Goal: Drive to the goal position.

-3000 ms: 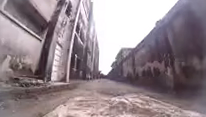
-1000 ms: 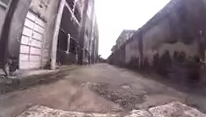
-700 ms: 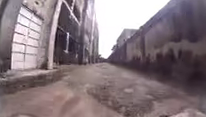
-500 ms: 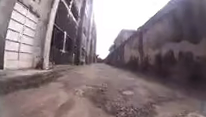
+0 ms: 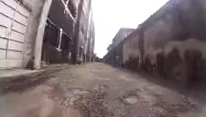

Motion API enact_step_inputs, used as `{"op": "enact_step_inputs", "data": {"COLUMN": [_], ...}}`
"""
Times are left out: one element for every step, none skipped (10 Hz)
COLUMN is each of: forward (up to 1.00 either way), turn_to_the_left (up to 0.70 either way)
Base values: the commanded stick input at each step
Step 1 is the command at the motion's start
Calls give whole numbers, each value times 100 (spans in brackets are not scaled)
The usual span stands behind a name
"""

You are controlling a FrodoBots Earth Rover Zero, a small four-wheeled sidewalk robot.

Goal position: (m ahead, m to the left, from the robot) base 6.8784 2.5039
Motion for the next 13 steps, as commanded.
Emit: {"op": "enact_step_inputs", "data": {"forward": [85,85,85,85,85,85,85,85,85,85,85,85,85], "turn_to_the_left": [0,0,0,0,0,0,0,0,0,0,0,0,0]}}
